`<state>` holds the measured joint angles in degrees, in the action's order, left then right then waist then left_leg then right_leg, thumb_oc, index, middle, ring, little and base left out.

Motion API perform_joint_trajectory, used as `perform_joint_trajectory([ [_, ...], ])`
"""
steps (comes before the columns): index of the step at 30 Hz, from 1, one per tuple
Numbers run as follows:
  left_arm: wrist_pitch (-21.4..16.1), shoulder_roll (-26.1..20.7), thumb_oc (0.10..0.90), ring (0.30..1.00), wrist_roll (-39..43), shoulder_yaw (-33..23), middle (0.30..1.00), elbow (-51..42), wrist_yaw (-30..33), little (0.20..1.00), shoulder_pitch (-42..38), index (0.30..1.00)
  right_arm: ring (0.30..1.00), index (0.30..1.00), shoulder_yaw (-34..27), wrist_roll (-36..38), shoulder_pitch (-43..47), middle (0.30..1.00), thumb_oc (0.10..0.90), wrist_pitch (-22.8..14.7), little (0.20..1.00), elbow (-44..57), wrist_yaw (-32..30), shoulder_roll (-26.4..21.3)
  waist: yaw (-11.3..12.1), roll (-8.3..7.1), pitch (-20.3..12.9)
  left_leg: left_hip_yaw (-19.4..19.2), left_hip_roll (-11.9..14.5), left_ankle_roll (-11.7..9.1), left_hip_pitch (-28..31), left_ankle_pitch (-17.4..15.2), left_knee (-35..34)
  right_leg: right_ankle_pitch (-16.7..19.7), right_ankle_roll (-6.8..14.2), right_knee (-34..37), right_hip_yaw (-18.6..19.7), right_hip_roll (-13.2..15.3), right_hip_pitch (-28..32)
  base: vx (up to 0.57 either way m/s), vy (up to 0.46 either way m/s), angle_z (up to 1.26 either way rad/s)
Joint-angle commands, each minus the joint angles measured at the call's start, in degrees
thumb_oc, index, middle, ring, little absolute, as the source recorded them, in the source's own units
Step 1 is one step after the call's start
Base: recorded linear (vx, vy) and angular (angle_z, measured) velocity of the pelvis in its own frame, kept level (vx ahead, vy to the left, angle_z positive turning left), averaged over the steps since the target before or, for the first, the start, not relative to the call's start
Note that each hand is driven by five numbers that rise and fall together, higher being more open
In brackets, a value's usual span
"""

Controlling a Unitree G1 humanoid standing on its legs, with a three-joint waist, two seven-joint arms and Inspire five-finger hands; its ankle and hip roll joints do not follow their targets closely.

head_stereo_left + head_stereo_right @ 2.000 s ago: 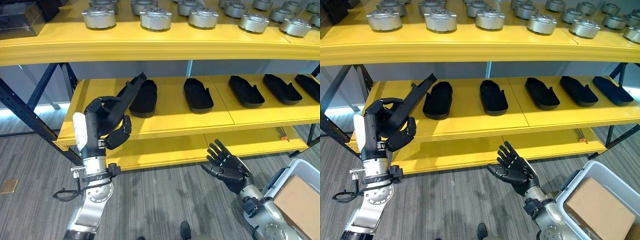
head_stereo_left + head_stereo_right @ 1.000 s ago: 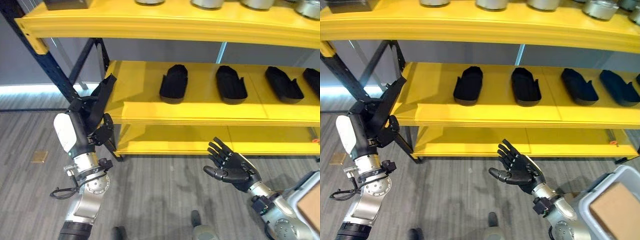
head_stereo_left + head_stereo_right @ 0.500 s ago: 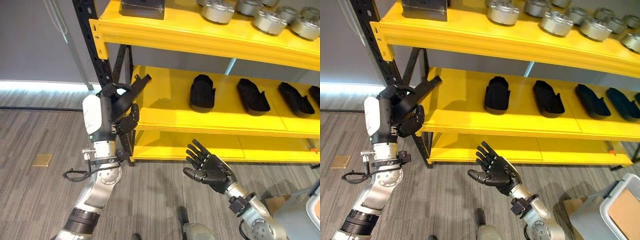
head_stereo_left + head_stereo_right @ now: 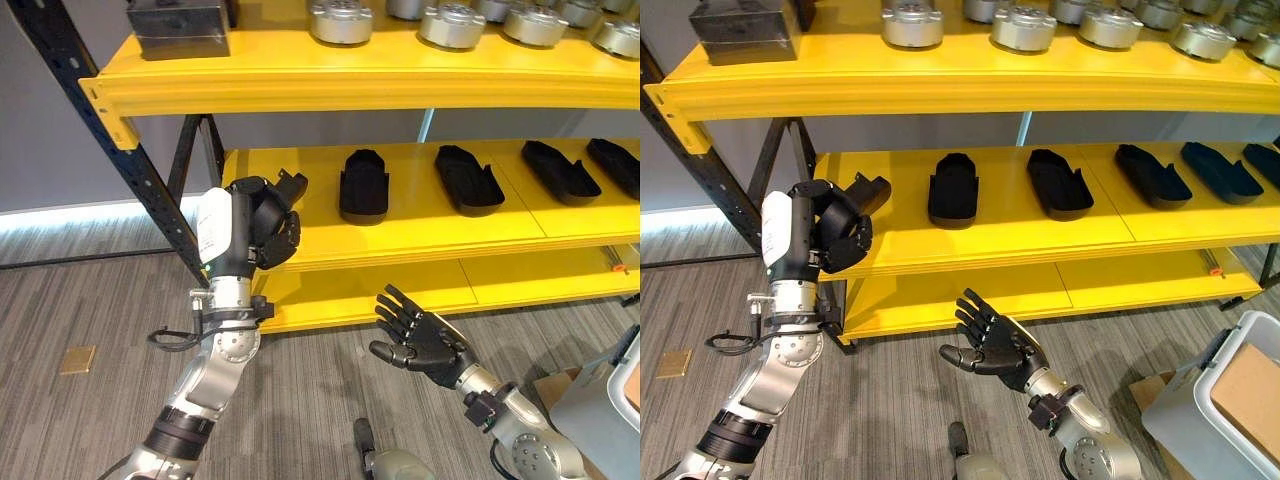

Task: Move parts from the plastic box to the shelf.

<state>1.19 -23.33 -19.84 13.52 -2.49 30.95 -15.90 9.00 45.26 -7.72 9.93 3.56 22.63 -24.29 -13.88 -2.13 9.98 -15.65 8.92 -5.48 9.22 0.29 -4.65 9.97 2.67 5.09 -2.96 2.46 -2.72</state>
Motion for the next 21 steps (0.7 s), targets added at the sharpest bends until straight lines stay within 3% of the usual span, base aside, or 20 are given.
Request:
perform_joint_trajectory([
  [1,-1.6,-0.6,0.400,0.300,0.7,-0.7,0.300,1.4,3.3,0.300,-10.4,0.300,1.000,1.000,0.6,0.9,3.6,1.000,0.900,-2.9,1.000,3.3,1.6,-0.3,-0.6,-0.47,-5.5,-2.8,3.4,-0.5,-0.8,1.8,-0.3,-5.3,4.8,-0.1,-0.7,3.6,4.5,0.02,-0.030,-0.07],
  [9,4.0,0.1,0.400,0.300,-2.3,1.6,0.300,5.6,7.4,0.300,-13.6,0.300,1.000,1.000,1.6,0.6,4.2,1.000,0.900,-2.4,1.000,2.5,3.0,-0.1,-2.5,-0.30,-5.8,-4.7,3.8,-0.5,-0.4,1.9,-0.3,-5.4,4.6,-0.1,1.2,2.8,3.9,0.02,-0.050,-0.17],
  [15,5.4,-3.1,0.400,0.300,-3.7,-0.3,0.300,10.8,11.2,0.300,-14.5,0.300,1.000,1.000,1.6,0.8,3.5,1.000,0.900,-2.0,1.000,2.9,4.1,-0.9,-3.3,0.15,-5.8,-5.7,4.3,-0.8,-0.5,2.4,-0.3,-5.6,4.1,-0.1,2.4,2.1,3.5,0.03,-0.041,-0.13],
  [21,6.0,-8.5,0.400,0.300,-5.7,0.1,0.300,23.9,16.1,0.300,-20.1,0.300,1.000,1.000,2.2,0.6,4.4,1.000,0.900,-0.7,1.000,3.1,5.9,-2.0,-5.0,1.13,-4.7,-7.1,4.4,-1.3,-0.9,3.6,-0.3,-5.6,3.6,-0.1,3.7,1.3,2.4,0.03,-0.018,-0.11],
])
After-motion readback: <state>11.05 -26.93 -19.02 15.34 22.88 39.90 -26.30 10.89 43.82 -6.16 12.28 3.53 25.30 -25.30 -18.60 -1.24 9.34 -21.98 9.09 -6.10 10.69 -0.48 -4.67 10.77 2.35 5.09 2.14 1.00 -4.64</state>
